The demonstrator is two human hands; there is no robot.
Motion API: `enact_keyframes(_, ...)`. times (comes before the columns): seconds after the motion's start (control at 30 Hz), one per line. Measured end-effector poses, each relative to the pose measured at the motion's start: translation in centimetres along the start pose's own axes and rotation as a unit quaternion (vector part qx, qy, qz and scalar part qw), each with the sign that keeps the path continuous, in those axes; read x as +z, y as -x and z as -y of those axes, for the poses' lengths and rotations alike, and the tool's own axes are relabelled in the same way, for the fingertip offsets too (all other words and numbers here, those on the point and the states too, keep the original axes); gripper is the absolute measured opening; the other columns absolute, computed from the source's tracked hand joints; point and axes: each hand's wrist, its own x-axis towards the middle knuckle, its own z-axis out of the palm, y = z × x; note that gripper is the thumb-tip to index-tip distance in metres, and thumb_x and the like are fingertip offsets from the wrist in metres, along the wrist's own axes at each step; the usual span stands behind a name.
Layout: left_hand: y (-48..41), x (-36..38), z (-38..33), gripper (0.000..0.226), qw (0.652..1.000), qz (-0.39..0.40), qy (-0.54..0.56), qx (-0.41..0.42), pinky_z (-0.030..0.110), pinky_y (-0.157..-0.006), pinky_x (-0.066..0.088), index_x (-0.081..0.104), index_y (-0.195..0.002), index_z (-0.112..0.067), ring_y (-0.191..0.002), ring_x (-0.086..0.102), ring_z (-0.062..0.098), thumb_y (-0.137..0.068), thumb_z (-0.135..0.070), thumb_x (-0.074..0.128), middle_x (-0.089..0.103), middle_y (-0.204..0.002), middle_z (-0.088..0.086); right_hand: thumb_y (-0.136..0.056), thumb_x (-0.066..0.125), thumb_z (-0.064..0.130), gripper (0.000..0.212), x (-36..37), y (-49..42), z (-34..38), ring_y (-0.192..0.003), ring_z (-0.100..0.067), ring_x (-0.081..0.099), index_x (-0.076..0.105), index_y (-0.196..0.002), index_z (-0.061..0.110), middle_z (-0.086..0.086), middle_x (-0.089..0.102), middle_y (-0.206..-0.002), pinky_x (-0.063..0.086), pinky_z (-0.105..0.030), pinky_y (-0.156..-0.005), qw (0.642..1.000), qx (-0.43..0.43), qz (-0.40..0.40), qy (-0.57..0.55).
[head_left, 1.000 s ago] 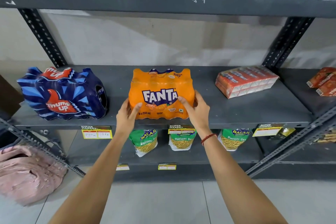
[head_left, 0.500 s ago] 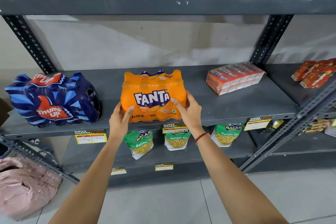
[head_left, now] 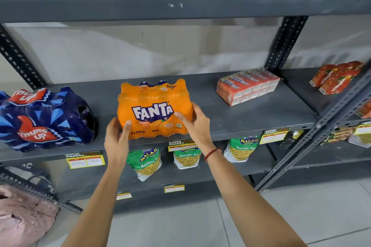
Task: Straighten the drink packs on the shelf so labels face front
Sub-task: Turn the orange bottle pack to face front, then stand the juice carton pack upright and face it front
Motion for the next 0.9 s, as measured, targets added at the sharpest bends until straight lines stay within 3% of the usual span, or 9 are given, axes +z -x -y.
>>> enact_keyframes(0.1, 4.4, 2.1, -1.5, 0.044, 0.989, -0.128, 0.045, 0.057, 0.004, -0.083, 0.041, 0.048, -0.129, -0.009, -0.108, 0.056, 0.001, -0.092, -0.033, 0.055, 0.058, -0.125, 0.003, -0.081, 0.063, 0.047, 0.065, -1.5, -0.1, -0.2, -0.116, -0.015, 0.055, 0.042, -0.135, 0.018, -0.004, 0.056, -0.132, 0.05, -0.033, -0.096, 0.999, 0.017, 0.016, -0.025)
enact_keyframes(0.2, 7.5, 6.8, -2.2, 0.023, 0.995, -0.001, 0.017, 0.1, 0.012, -0.075, 0.044, 0.059, -0.11, -0.014, -0.092, 0.059, -0.002, -0.092, -0.026, 0.056, 0.064, -0.107, 0.001, -0.085, 0.062, 0.042, 0.055, -4.5, -1.1, -0.7, -0.115, -0.013, 0.055, 0.047, -0.132, 0.016, -0.004, 0.058, -0.127, 0.048, -0.025, -0.094, 0.999, 0.016, -0.039, -0.029)
enact_keyframes(0.3, 8.3, 12.5, -3.4, 0.02, 0.981, 0.146, -0.025, 0.126, 0.005, -0.072, 0.044, 0.061, -0.107, -0.015, -0.094, 0.06, -0.002, -0.09, -0.023, 0.059, 0.067, -0.104, 0.001, -0.088, 0.06, 0.039, 0.046, -9.3, -3.5, -1.4, -0.107, -0.015, 0.059, 0.052, -0.125, 0.013, -0.006, 0.064, -0.115, 0.044, -0.007, -0.081, 0.993, 0.007, -0.117, -0.009)
enact_keyframes(0.47, 5.2, 21.3, -6.5, 0.033, 0.967, 0.214, -0.054, 0.126, 0.001, -0.073, 0.043, 0.057, -0.12, -0.014, -0.104, 0.057, 0.007, -0.089, -0.023, 0.061, 0.061, -0.117, -0.001, -0.093, 0.053, 0.016, 0.031, -17.3, -8.9, -3.3, -0.109, -0.028, 0.059, 0.055, -0.121, 0.002, -0.017, 0.064, -0.117, 0.039, -0.02, -0.084, 0.976, 0.01, -0.197, 0.09)
enact_keyframes(0.57, 2.1, 26.5, -7.3, 0.041, 0.959, 0.229, -0.1, 0.133, 0.016, -0.089, 0.044, 0.051, -0.128, -0.011, -0.115, 0.053, 0.018, -0.09, -0.022, 0.06, 0.054, -0.129, 0.008, -0.095, 0.047, 0.007, 0.032, -21.1, -12.5, -4.7, -0.117, -0.033, 0.054, 0.053, -0.125, -0.001, -0.02, 0.06, -0.125, 0.039, -0.029, -0.096, 0.969, 0.023, -0.193, 0.151)
enact_keyframes(0.67, -0.8, 31.3, -6.8, 0.041, 0.959, 0.225, -0.132, 0.113, 0.036, -0.102, 0.036, 0.049, -0.13, -0.004, -0.123, 0.048, 0.032, -0.093, -0.021, 0.053, 0.052, -0.131, 0.018, -0.092, 0.052, 0.01, 0.037, -24.2, -16.6, -6.3, -0.124, -0.035, 0.048, 0.05, -0.129, 0.002, -0.021, 0.055, -0.13, 0.037, -0.037, -0.105, 0.963, 0.036, -0.172, 0.206)
enact_keyframes(0.73, -2.2, 34.2, -6.2, 0.045, 0.963, 0.221, -0.131, 0.075, 0.035, -0.097, 0.039, 0.05, -0.128, -0.002, -0.12, 0.051, 0.036, -0.091, -0.027, 0.055, 0.057, -0.127, 0.02, -0.09, 0.058, 0.021, 0.051, -26.0, -19.4, -7.1, -0.127, -0.038, 0.043, 0.043, -0.133, -0.002, -0.024, 0.047, -0.136, 0.034, -0.04, -0.108, 0.956, 0.071, -0.153, 0.239)
enact_keyframes(0.83, -2.7, 37.1, -5.2, 0.061, 0.966, 0.233, -0.087, -0.075, 0.03, -0.089, 0.043, 0.045, -0.135, -0.009, -0.116, 0.056, 0.032, -0.084, -0.039, 0.062, 0.058, -0.13, 0.014, -0.081, 0.063, 0.05, 0.088, -27.7, -22.4, -8.3, -0.138, -0.035, 0.03, 0.025, -0.144, 0.002, -0.02, 0.031, -0.15, 0.029, -0.043, -0.114, 0.948, 0.165, -0.108, 0.248)
enact_keyframes(0.9, -2.6, 37.9, -4.3, 0.069, 0.964, 0.228, -0.051, -0.125, 0.031, -0.093, 0.047, 0.043, -0.137, -0.011, -0.114, 0.058, 0.031, -0.079, -0.041, 0.067, 0.059, -0.13, 0.013, -0.068, 0.069, 0.062, 0.105, -28.5, -23.7, -9.6, -0.135, -0.033, 0.037, 0.025, -0.144, 0.005, -0.016, 0.038, -0.147, 0.033, -0.043, -0.113, 0.947, 0.229, -0.055, 0.217)
